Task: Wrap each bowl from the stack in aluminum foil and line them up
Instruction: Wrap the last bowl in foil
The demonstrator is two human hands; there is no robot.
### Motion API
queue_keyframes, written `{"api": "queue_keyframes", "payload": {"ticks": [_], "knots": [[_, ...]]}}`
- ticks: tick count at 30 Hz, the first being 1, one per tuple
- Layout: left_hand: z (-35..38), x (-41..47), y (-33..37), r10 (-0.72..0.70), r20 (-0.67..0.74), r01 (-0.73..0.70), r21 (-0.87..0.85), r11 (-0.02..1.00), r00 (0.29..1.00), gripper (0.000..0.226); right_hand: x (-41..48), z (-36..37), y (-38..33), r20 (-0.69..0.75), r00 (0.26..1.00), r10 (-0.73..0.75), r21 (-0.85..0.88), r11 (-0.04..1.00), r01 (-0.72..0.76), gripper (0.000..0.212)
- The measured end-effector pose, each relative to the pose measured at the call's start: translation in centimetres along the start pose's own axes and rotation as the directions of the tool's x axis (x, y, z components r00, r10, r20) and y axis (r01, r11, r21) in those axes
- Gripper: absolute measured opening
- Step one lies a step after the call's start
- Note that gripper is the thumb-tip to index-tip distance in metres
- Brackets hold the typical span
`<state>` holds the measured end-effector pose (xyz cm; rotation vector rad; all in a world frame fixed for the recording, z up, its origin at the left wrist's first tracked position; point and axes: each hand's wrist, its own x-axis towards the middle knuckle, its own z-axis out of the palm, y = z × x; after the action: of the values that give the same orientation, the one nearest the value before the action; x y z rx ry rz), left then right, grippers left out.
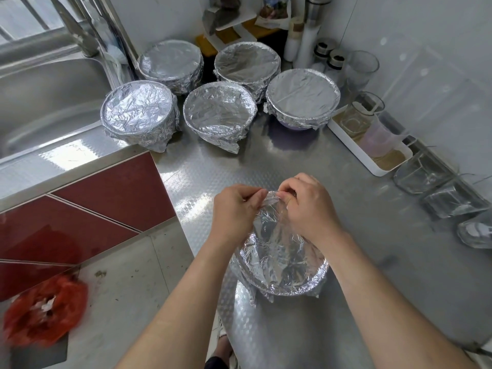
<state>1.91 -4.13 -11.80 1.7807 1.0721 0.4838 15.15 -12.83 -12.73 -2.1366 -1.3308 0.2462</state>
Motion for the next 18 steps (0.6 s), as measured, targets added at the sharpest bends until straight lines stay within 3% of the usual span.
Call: {"api": "queue_keyframes", "payload": {"ticks": [7, 12, 18], "knots": [[0.1, 0.1, -0.5, 0.102, 0.095, -0.122, 0.227, 0.966, 0.99, 0.037, 0.2, 0.1, 0.1, -0.01, 0.999, 0.034, -0.014, 0.999, -0.034, 0.007], [-0.1, -0.3, -0.5, 0.087, 0.08, -0.101, 0.185, 0.978, 0.993, 0.032, 1.3, -0.1, 0.1, 0.088, 0.996, -0.004, -0.024, 1.0, 0.006, 0.006], [-1.1, -1.7, 0.2, -0.005, 0.058, -0.013, 0.305, 0.952, 0.998, 0.03, 3.6, -0.1, -2.2, 0.23, 0.966, -0.116, -0.08, 0.987, 0.138, 0.01]]}}
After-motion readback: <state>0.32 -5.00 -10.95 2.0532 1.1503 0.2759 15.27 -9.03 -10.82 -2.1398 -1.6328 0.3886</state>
